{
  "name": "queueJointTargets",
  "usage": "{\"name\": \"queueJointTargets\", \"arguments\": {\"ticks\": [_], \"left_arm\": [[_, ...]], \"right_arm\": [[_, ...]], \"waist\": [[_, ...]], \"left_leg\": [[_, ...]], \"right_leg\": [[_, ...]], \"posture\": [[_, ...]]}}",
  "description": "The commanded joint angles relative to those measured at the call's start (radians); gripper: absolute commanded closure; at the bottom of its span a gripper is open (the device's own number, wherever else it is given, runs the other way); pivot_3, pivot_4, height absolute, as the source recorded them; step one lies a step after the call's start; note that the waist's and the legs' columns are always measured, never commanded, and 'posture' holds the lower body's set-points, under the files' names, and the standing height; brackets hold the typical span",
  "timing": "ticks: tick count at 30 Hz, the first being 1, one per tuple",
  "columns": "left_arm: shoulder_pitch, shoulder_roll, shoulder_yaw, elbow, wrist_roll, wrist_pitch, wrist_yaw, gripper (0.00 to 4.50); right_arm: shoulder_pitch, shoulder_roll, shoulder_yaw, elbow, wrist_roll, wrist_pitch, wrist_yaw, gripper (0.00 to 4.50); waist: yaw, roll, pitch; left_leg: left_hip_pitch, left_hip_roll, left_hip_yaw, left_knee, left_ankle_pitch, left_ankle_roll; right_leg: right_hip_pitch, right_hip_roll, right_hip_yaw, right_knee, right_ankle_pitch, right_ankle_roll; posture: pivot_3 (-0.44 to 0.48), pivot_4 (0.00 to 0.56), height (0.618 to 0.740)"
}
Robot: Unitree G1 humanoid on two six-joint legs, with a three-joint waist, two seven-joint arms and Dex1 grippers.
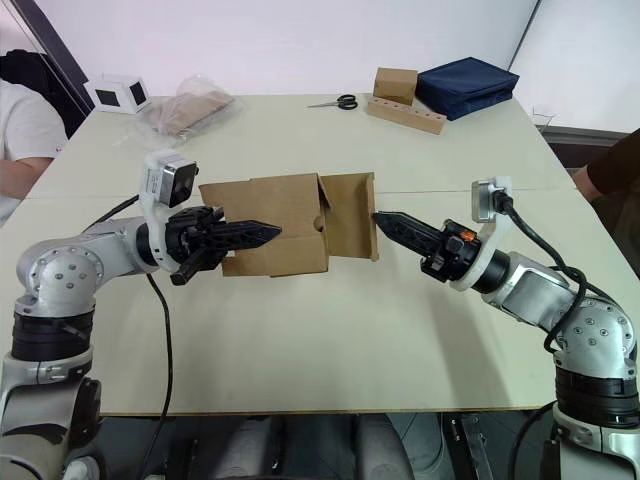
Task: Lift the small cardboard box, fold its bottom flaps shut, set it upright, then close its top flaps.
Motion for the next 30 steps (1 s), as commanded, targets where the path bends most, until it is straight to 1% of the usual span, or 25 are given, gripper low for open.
{"name": "queueJointTargets", "arguments": {"ticks": [1,9,14,24,30], "left_arm": [[-0.023,-0.002,0.018,-0.030,-0.031,-0.005,0.004,4.50],[-0.019,-0.012,0.014,-0.037,-0.041,-0.006,0.018,4.50],[-0.012,-0.013,0.007,-0.028,-0.024,-0.017,0.023,4.50],[-0.009,-0.013,-0.003,0.008,0.011,-0.038,0.010,4.50],[-0.003,-0.009,-0.007,0.028,0.031,-0.046,-0.004,4.50]], "right_arm": [[-0.011,0.011,0.006,-0.058,0.005,-0.009,-0.001,2.91],[-0.018,0.028,0.005,-0.086,0.035,-0.020,-0.041,2.91],[-0.023,0.041,0.007,-0.132,0.078,-0.033,-0.084,2.91],[-0.012,0.032,0.021,-0.210,0.153,-0.057,-0.150,2.91],[0.011,0.003,0.009,-0.225,0.189,-0.054,-0.148,2.91]], "waist": [[0.000,0.000,0.000],[0.000,0.000,0.000],[0.000,0.000,0.000],[0.000,0.000,0.000],[0.000,0.000,0.000]], "left_leg": [[0.000,0.000,0.000,0.000,0.000,0.000],[0.000,0.000,0.000,0.000,0.000,0.000],[0.000,0.000,0.000,0.000,0.000,0.000],[0.000,0.000,0.000,0.000,0.000,0.000],[0.000,0.000,0.000,0.000,0.000,0.000]], "right_leg": [[0.000,0.000,0.000,0.000,0.000,0.000],[0.000,0.000,0.000,0.000,0.000,0.000],[0.000,0.000,0.000,0.000,0.000,0.000],[0.000,0.000,0.000,0.000,0.000,0.000],[0.000,0.000,0.000,0.000,0.000,0.000]], "posture": [[0.000,0.150,0.740],[0.000,0.150,0.740],[0.000,0.150,0.740],[0.000,0.150,0.740],[0.000,0.150,0.740]]}}
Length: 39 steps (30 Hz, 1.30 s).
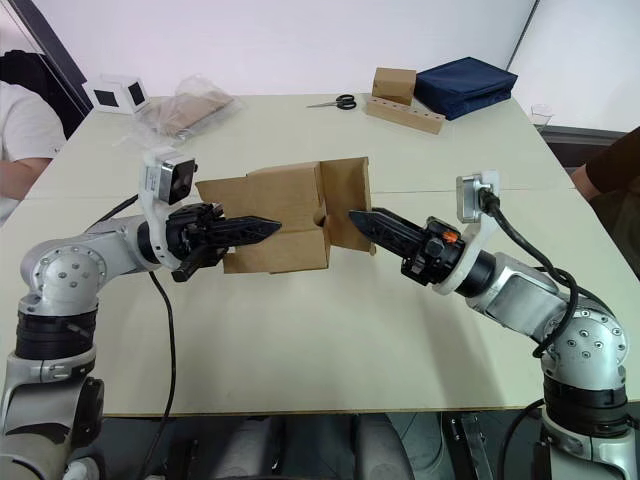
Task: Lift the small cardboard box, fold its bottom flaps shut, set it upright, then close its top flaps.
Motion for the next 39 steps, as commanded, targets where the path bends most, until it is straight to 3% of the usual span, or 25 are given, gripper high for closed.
{"name": "queueJointTargets", "arguments": {"ticks": [1,17,24,39], "left_arm": [[0.005,0.007,-0.005,0.011,0.021,-0.017,-0.006,4.50],[0.014,0.016,0.011,-0.016,0.006,0.001,-0.023,4.50],[0.003,0.004,0.011,-0.021,-0.007,0.006,-0.017,4.50],[0.009,-0.003,0.016,-0.026,-0.011,0.002,-0.008,4.50]], "right_arm": [[0.000,-0.028,-0.015,-0.075,0.072,-0.004,0.032,2.91],[-0.007,-0.141,-0.117,0.104,-0.071,-0.024,0.154,2.91],[-0.016,-0.102,-0.060,0.167,-0.150,-0.013,0.209,2.91],[-0.046,-0.022,-0.011,0.139,-0.172,0.010,0.204,2.91]], "waist": [[0.000,0.000,0.000],[0.001,0.000,0.000],[0.000,0.000,0.000],[0.000,0.000,0.000]], "left_leg": [[0.000,0.000,0.000,0.000,0.000,0.000],[0.000,0.000,0.000,0.000,0.000,0.000],[0.000,0.000,0.000,0.000,0.000,0.000],[0.000,0.000,0.000,0.000,0.000,0.000]], "right_leg": [[0.000,0.000,0.000,0.000,0.000,0.000],[0.000,0.000,0.000,0.000,0.000,0.000],[0.000,0.000,0.000,0.000,0.000,0.000],[0.000,0.000,0.000,0.000,0.000,0.000]], "posture": [[0.000,0.150,0.740],[0.000,0.150,0.740],[0.000,0.150,0.740],[0.000,0.150,0.740]]}}
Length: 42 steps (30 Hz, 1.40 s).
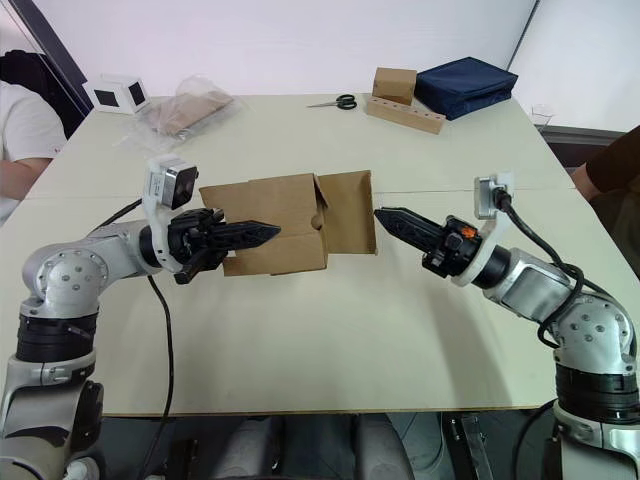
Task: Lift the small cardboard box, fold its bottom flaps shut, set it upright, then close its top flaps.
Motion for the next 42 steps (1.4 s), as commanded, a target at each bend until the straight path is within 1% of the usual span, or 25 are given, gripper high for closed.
{"name": "queueJointTargets", "arguments": {"ticks": [1,31,42], "left_arm": [[-0.011,-0.003,0.016,-0.031,-0.030,-0.004,-0.001,4.50],[-0.015,-0.004,0.020,-0.033,-0.058,-0.001,0.015,4.50],[-0.009,-0.006,0.018,-0.016,-0.039,-0.019,0.028,4.50]], "right_arm": [[-0.018,0.013,-0.004,-0.040,0.005,-0.001,-0.001,2.91],[-0.028,0.065,0.005,-0.103,0.043,-0.002,-0.066,2.91],[-0.014,0.044,-0.013,-0.219,0.193,-0.015,-0.176,2.91]], "waist": [[0.000,0.000,0.000],[0.000,0.000,0.000],[0.000,0.000,0.000]], "left_leg": [[0.000,0.000,0.000,0.000,0.000,0.000],[0.000,0.000,0.000,0.000,0.000,0.000],[0.000,0.000,0.000,0.000,0.000,0.000]], "right_leg": [[0.000,0.000,0.000,0.000,0.000,0.000],[0.000,0.000,0.000,0.000,0.000,0.000],[0.000,0.000,0.000,0.000,0.000,0.000]], "posture": [[0.000,0.150,0.740],[0.000,0.150,0.740],[0.000,0.150,0.740]]}}
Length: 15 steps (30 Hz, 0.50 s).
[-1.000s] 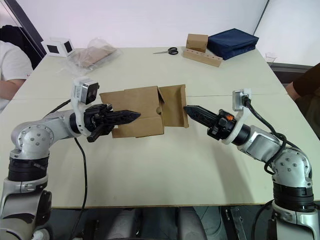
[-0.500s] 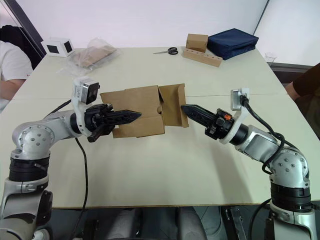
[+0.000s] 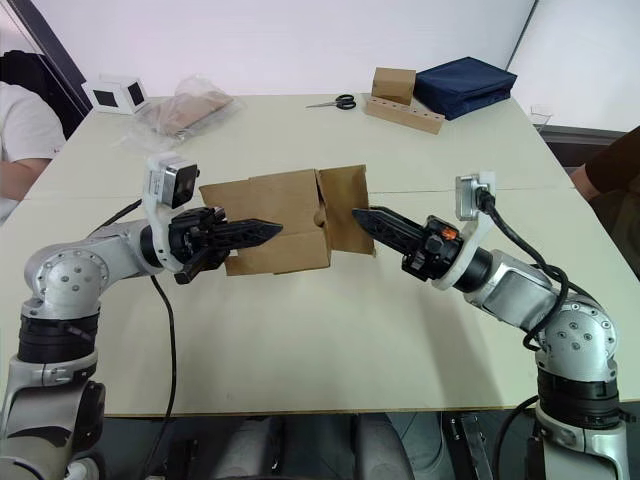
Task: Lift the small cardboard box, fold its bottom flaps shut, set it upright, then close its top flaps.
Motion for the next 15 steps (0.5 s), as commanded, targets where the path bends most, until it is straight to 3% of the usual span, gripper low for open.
{"name": "queueJointTargets", "arguments": {"ticks": [1,15], "left_arm": [[-0.009,0.001,0.017,-0.004,0.000,-0.017,0.004,4.50],[-0.015,-0.009,0.018,-0.017,-0.021,-0.005,0.021,4.50]], "right_arm": [[-0.005,-0.025,-0.021,-0.085,0.095,-0.016,-0.034,2.91],[0.007,-0.081,-0.022,-0.067,0.130,-0.036,-0.050,2.91]], "waist": [[0.000,0.000,0.000],[0.000,0.000,0.000]], "left_leg": [[0.000,0.000,0.000,0.000,0.000,0.000],[0.000,0.000,0.000,0.000,0.000,0.000]], "right_leg": [[0.000,0.000,0.000,0.000,0.000,0.000],[0.000,0.000,0.000,0.000,0.000,0.000]], "posture": [[0.000,0.150,0.740],[0.000,0.150,0.740]]}}
